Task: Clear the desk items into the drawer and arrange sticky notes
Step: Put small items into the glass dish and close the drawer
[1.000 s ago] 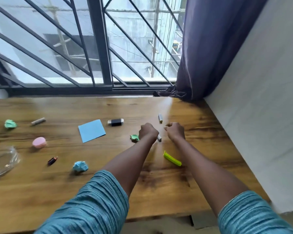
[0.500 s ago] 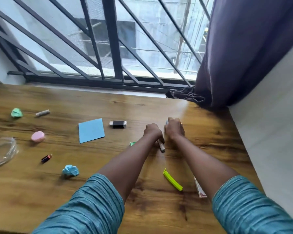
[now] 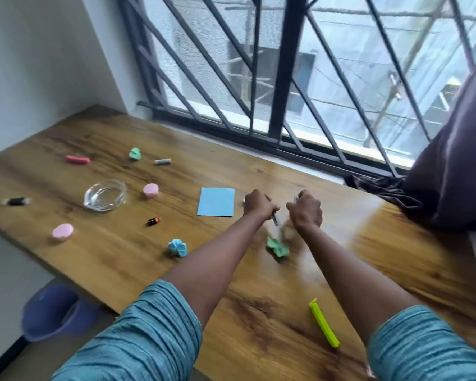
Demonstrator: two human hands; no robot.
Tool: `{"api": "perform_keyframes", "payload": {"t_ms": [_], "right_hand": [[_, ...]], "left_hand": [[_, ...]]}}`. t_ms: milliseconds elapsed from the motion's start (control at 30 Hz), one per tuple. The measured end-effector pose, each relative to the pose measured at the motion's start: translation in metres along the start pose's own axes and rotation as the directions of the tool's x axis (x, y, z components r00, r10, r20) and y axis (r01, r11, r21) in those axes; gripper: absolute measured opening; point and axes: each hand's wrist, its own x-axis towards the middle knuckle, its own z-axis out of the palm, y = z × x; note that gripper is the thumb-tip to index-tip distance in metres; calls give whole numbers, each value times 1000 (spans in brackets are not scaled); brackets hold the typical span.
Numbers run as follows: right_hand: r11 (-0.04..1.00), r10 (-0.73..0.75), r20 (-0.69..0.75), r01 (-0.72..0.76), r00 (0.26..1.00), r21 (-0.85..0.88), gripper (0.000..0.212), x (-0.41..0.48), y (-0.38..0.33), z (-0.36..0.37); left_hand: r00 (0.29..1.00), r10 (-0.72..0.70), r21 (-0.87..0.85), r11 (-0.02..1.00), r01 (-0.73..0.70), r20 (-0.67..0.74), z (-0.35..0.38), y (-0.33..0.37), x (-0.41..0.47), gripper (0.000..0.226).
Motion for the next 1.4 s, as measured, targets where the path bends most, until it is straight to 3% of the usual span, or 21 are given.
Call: {"api": "perform_keyframes", "payload": {"t_ms": [233, 467, 567, 733, 867, 967, 1133, 1400], "right_hand": [[978, -195, 150, 181, 969, 102, 30, -41, -102, 68], [927, -348, 239, 296, 906, 230, 32, -95, -216, 157], [918, -376, 272, 316, 886, 241, 35, -117, -263, 196], [934, -358, 283, 332, 890, 135, 19, -134, -310, 243], [948, -302, 323, 317, 897, 5, 17, -142, -317, 264], [939, -297, 329, 336, 897, -69, 20, -144, -320, 276], [939, -268, 330, 322, 905, -119, 17, -144, -324, 283], [883, -304, 423, 419, 854, -211, 17, -146, -332, 289]], "left_hand": [[945, -98, -99, 993, 70, -313, -121, -51, 29, 21], [879, -161, -110, 986, 125, -449, -267, -123, 63, 23], [868, -176, -77, 984, 159, -464, -320, -160, 87, 25], [896, -143, -6, 988, 154, -420, -367, -185, 102, 23], [927, -160, -14, 986, 164, -338, -369, -196, 111, 15], [934, -183, -28, 983, 184, -308, -369, -208, 120, 28], [949, -151, 21, 986, 163, -275, -369, -205, 119, 31], [958, 22, 343, 936, 81, -285, -378, -193, 110, 35]]}}
